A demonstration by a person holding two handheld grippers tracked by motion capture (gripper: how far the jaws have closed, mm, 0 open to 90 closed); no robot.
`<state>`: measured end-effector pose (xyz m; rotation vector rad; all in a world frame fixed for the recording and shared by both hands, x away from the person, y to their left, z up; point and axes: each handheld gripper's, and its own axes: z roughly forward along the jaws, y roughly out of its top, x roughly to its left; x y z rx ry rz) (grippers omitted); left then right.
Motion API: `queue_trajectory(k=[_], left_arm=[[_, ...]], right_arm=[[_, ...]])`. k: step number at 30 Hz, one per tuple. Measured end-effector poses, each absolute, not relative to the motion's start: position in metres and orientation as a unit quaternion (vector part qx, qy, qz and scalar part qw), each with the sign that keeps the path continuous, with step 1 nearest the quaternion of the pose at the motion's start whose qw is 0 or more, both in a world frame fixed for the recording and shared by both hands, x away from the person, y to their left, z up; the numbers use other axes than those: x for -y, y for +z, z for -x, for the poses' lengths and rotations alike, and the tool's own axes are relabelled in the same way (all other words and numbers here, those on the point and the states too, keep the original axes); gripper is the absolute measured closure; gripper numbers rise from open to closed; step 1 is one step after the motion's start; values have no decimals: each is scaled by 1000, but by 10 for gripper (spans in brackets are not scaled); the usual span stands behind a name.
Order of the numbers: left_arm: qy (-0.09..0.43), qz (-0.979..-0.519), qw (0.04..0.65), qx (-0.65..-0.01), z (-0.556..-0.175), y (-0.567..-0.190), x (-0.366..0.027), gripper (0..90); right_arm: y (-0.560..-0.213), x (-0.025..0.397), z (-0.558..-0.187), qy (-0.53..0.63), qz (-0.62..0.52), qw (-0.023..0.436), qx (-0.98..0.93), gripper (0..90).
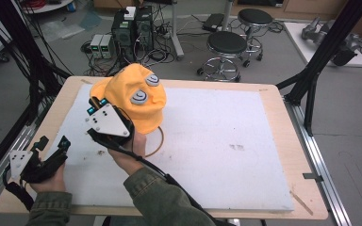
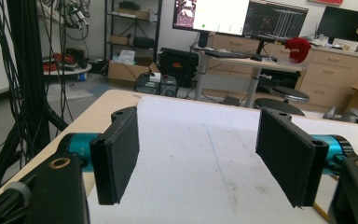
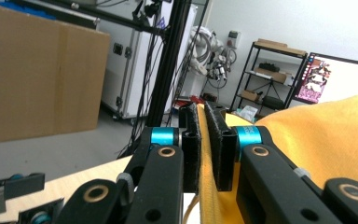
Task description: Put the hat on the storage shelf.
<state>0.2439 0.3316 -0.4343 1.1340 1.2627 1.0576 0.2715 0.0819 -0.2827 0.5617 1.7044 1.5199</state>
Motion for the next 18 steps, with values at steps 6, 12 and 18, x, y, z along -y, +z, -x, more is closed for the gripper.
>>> queue_trajectory(k=[6,12,18], left_arm=[[444,-477,540,-532,-244,-435,-331,303],[443,-477,541,-532,-244,-435,-331,303],[443,-479,540,-532,-244,-435,-331,303]], right_arm=[[-294,-88,-270,587,-222,387,-676,841],[-301,-92,-270,596,-237,369,-673,837],[-308,-96,-269,601,-243,368,-667,825]])
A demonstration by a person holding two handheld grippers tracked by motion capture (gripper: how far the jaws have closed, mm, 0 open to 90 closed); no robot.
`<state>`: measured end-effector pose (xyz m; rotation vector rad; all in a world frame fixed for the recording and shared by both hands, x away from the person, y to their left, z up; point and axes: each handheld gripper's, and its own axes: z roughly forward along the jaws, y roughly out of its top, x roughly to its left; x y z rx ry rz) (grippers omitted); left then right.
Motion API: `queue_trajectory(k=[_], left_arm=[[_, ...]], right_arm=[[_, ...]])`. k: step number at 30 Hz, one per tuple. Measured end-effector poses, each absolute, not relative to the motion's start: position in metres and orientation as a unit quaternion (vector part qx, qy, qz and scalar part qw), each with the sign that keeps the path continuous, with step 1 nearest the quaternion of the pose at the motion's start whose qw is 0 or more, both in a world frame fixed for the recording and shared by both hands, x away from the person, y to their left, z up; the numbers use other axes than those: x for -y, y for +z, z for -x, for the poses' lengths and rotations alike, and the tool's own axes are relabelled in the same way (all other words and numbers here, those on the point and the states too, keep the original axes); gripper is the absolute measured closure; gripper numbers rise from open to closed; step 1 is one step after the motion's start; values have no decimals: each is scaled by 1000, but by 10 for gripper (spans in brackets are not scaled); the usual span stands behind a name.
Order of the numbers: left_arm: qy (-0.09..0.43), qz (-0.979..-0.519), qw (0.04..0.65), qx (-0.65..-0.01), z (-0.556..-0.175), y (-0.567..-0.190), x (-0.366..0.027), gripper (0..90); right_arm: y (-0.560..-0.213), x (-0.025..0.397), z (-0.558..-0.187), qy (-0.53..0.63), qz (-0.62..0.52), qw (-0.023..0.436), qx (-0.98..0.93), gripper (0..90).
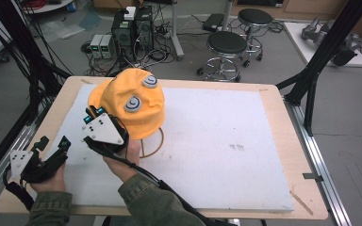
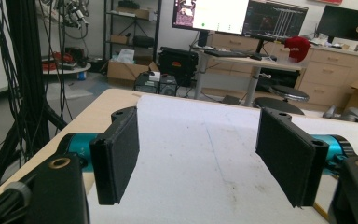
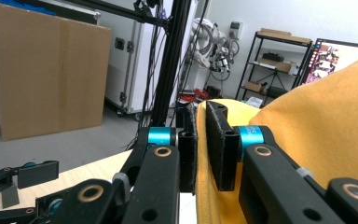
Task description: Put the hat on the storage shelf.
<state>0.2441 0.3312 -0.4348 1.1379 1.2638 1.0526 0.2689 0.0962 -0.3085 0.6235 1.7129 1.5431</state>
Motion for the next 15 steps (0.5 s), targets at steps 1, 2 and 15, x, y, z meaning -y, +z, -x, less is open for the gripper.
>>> queue_trajectory(k=[1,2,15], left_arm=[[443,-479,540,-532,-244,-435,-331,303],[442,-478,540,-532,-244,-435,-331,303],[445,-476,541,-532,-243,-435,-331,303]], right_arm=[[-310,-97,-269,602,-243,366,-667,824],[-311,-97,-269,602,-246,365,-666,821],[-325,-103,-265,607,-239,354,-670,696]])
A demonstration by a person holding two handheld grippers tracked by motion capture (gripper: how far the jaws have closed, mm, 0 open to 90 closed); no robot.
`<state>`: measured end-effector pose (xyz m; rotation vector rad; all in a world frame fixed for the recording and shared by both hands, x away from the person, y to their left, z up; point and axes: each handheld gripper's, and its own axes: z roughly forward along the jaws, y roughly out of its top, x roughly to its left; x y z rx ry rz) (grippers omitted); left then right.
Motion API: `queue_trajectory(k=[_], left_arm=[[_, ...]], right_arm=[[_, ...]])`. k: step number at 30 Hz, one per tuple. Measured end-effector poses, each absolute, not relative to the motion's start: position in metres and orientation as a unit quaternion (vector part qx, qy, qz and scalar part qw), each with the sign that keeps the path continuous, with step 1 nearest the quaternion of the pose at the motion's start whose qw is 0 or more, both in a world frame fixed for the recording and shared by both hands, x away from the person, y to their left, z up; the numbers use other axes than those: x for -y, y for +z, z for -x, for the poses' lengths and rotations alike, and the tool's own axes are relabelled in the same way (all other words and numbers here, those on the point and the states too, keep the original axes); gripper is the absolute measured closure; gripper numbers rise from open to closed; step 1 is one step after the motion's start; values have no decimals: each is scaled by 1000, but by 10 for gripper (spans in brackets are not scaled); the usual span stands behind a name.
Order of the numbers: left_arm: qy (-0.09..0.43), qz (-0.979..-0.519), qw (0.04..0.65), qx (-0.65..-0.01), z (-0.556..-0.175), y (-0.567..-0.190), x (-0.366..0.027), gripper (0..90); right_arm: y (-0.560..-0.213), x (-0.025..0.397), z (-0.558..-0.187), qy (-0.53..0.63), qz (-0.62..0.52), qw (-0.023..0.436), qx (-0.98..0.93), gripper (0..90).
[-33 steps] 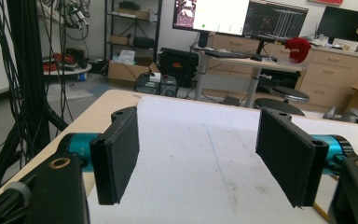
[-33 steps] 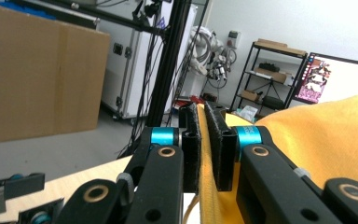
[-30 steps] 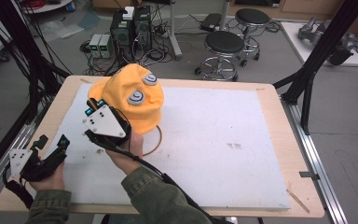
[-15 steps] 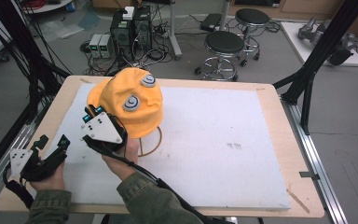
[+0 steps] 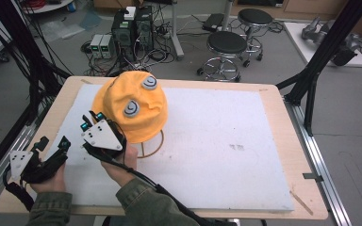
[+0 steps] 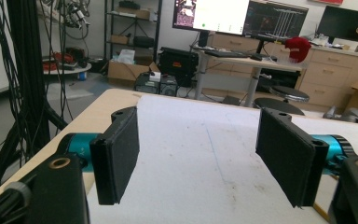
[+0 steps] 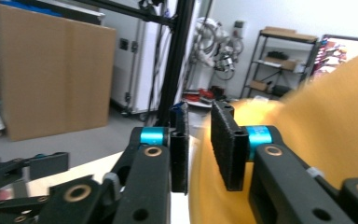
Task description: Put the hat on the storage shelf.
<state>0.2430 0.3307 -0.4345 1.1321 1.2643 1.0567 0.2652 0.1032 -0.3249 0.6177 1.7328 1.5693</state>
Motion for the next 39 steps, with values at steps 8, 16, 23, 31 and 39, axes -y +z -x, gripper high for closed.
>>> queue_trajectory(k=[8,16,23,31,39], left_arm=[[445,-477,541,-531,-242,-434,-331,303],[445,-477,541,-531,-242,-434,-331,303],[445,-476,542,-531,-242,-434,-331,303],[444,-475,543,-531,-242,-434,-331,303],[444,-476,543,-530,-243,-434,-331,303]], right_arm=[[-323,-101,-265,602,-241,356,-673,447],[-315,-91,-261,614,-239,363,-658,271],[-311,-84,-261,623,-240,354,-655,257],[-305,-81,-249,640,-222,344,-650,258],[-292,-59,-248,631,-236,371,-639,195]])
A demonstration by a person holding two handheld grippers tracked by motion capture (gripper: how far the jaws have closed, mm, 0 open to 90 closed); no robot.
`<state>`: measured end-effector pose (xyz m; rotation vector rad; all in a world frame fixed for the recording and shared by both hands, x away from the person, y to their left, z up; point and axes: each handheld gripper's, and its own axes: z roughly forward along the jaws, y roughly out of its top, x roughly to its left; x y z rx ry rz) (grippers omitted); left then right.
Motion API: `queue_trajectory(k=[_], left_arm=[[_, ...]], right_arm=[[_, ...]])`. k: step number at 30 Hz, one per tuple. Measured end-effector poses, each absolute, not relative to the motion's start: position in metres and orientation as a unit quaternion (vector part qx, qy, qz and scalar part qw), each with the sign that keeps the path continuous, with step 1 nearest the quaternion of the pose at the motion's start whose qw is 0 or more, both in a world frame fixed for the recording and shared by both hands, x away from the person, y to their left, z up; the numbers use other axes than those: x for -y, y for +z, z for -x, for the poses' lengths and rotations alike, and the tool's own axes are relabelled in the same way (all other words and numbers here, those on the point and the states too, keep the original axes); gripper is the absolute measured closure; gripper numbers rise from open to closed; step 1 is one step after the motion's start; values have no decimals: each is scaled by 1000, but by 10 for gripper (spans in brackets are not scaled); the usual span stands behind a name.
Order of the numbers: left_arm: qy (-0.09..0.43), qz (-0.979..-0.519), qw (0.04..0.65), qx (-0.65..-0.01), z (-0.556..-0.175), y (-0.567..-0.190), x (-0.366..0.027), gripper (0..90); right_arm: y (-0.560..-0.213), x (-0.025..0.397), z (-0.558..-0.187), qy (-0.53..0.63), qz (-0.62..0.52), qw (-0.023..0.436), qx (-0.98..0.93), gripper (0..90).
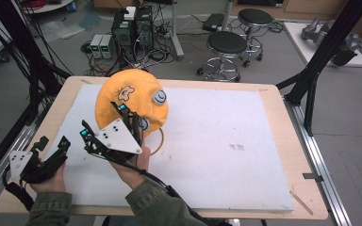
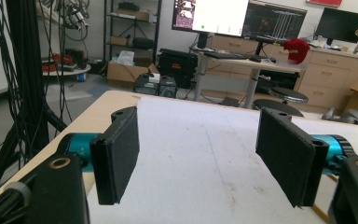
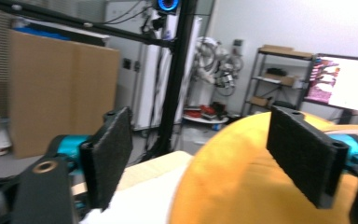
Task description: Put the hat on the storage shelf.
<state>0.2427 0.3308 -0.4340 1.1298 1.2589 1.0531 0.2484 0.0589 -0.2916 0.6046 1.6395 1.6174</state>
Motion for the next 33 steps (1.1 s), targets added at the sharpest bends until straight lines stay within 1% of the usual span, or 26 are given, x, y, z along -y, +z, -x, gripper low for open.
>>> queue_trajectory(k=[7,8,9,11,13,14,23,25,28,30,31,33], left_arm=[[445,-477,543,-529,-243,-434,-330,303],[445,-477,543,-528,-243,-434,-330,303],[445,-478,542,-529,-243,-433,-330,303],[445,-478,543,-528,-243,-433,-329,303],[445,-479,543,-527,-243,-433,-329,303],[445,-479,543,-527,-243,-433,-329,303],[445,-482,541,-526,-243,-433,-328,303],[444,-482,541,-526,-243,-433,-328,303],[445,-483,540,-526,-243,-433,-328,303],[446,-484,540,-525,-243,-433,-327,303],[446,-485,539,-525,-243,-433,-327,303],[446,-483,541,-525,-243,-433,-327,303]], right_arm=[[-278,-29,-247,628,-248,389,-627,170],[-277,-23,-247,626,-251,396,-623,161],[-275,-12,-249,616,-263,414,-617,120],[-274,-5,-250,609,-270,420,-616,120],[-273,18,-254,601,-293,428,-608,115],[-273,18,-254,601,-293,428,-608,115],[-270,86,-257,588,-343,457,-573,113],[-272,109,-260,578,-364,460,-567,113],[-274,130,-261,572,-387,462,-557,113],[-275,135,-260,570,-394,462,-553,113],[-278,150,-259,567,-405,466,-545,113],[-280,157,-259,567,-412,465,-541,114]])
